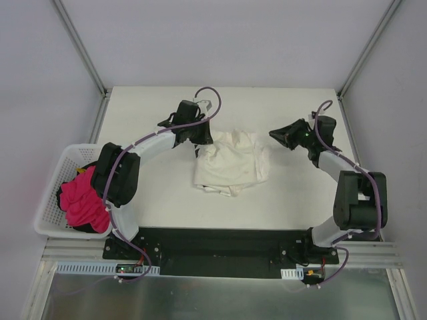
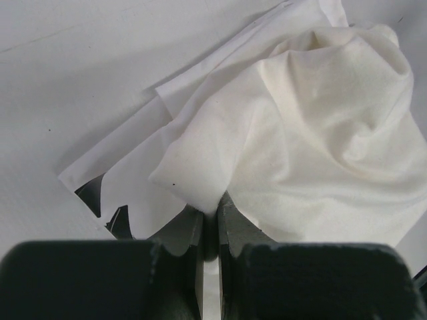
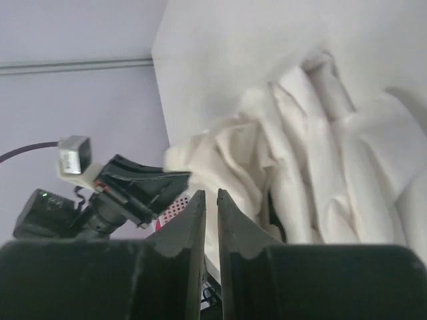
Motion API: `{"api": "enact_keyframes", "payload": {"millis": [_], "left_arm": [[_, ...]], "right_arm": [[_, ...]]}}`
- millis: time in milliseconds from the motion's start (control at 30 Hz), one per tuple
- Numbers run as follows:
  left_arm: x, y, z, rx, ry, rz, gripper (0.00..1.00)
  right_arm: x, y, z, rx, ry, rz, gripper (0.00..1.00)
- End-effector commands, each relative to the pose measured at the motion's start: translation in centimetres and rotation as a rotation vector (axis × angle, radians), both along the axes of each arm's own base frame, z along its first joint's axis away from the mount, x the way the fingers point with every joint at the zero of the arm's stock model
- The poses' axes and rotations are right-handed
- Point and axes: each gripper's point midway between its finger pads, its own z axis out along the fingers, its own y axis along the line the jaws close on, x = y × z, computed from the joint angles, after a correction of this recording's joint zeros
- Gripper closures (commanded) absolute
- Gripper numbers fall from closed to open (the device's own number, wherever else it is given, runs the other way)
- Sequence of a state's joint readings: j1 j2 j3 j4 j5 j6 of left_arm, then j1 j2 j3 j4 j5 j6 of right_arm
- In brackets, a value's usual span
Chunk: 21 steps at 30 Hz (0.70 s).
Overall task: Fold and stack the t-shirts
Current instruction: Smooth out wrinkles on the folded tshirt
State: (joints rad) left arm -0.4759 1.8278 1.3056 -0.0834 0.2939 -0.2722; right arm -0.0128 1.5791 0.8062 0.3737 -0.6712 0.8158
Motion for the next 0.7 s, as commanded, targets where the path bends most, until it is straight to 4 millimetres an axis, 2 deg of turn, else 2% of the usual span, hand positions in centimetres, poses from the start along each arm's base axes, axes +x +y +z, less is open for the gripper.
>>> {"api": "enact_keyframes", "payload": {"millis": [0,67,100,167,200,233,300,333,400,433,467,533,567,667], "left_arm": [[-0.1,0.2,-0.2,-0.012,-0.003,0.002,1.00],[0.0,-0.1,-0.5,-0.025,0.004,-0.005,1.00],[0.0,-0.2,-0.5,-0.029,0.008,-0.003,1.00],[0.0,-0.4,-1.0,-0.032,0.020,-0.007,1.00],[0.0,-0.4,-1.1,-0.032,0.024,-0.006,1.00],[0.0,-0.4,-1.3,-0.031,0.027,-0.005,1.00],[0.0,-0.4,-1.3,-0.031,0.027,-0.007,1.00],[0.1,-0.5,-1.5,-0.029,0.031,-0.007,1.00],[0.2,-0.4,-1.6,-0.023,0.026,-0.006,1.00],[0.2,-0.4,-1.7,-0.023,0.027,-0.008,1.00],[0.2,-0.3,-1.7,-0.022,0.028,-0.007,1.00],[0.3,-0.1,-1.7,-0.023,0.029,-0.006,1.00],[0.3,0.1,-1.6,-0.023,0.029,-0.003,1.00],[0.3,0.8,-1.7,-0.017,0.035,0.013,1.00]], "right_arm": [[0.1,1.9,7.4,-0.078,-0.192,0.077,0.88],[0.0,3.2,8.2,-0.074,-0.204,0.089,0.90],[-0.7,4.9,8.4,-0.068,-0.206,0.125,0.91],[-0.8,6.7,8.3,-0.066,-0.199,0.157,0.92],[-1.3,8.4,8.0,-0.063,-0.194,0.195,0.92],[-1.2,9.2,7.1,-0.059,-0.176,0.212,0.93],[-1.5,11.3,6.6,-0.041,-0.157,0.251,0.95],[-1.0,12.0,5.6,-0.033,-0.147,0.258,0.97],[-0.8,13.3,4.8,-0.014,-0.123,0.278,0.99],[-0.5,13.8,4.6,-0.006,-0.126,0.285,0.99],[-0.2,14.3,3.0,-0.004,-0.090,0.290,0.99],[0.2,15.2,2.4,0.017,-0.075,0.303,0.99],[0.5,15.3,0.7,0.017,-0.038,0.301,0.99],[1.2,15.8,-0.8,0.045,0.002,0.300,0.99]]}}
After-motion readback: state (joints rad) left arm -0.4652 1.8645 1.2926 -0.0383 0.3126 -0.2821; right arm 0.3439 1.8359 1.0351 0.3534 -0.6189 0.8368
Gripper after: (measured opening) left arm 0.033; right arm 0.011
